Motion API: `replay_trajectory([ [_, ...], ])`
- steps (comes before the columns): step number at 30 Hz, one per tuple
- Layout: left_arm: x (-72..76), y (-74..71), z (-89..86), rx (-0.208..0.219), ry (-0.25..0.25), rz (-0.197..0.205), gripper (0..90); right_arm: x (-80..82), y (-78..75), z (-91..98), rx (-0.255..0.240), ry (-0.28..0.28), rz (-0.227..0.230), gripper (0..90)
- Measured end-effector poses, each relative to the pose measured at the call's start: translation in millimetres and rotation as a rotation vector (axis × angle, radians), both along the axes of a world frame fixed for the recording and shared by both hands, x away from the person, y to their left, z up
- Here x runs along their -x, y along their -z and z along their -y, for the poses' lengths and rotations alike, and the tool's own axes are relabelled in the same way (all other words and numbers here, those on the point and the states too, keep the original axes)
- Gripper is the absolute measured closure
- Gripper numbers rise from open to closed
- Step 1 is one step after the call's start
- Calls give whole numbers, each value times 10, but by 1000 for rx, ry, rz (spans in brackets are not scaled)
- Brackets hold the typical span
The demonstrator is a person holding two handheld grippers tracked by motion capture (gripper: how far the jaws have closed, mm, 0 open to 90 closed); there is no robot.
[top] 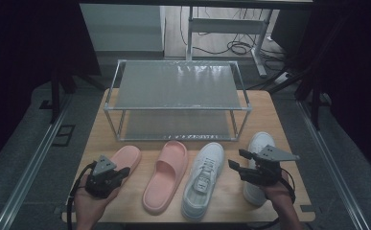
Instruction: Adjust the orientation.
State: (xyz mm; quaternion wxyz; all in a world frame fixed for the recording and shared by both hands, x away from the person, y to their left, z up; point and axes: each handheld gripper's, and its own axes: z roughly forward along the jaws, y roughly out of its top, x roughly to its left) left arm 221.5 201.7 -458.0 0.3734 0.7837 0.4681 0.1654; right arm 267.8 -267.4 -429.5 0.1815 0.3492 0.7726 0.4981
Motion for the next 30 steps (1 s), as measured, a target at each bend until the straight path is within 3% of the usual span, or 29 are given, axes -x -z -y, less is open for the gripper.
replay_trajectory([
  [6,234,194,-162,-8,-33,-77,900,18,-23,75,-16,15,6,410],
  [11,377,284,-209,-29,-37,-109,900,36,-45,93,-19,21,10,410],
  [17,500,436,-334,-29,-77,-149,900,38,-32,69,-10,17,6,410],
  [24,538,501,-532,-50,-143,-164,900,27,-6,32,2,9,-1,409],
  [27,539,513,-585,-23,-153,-163,900,26,-4,31,3,12,-1,410],
  [30,537,515,-645,-25,-173,-159,900,42,-7,34,5,14,-1,409],
])
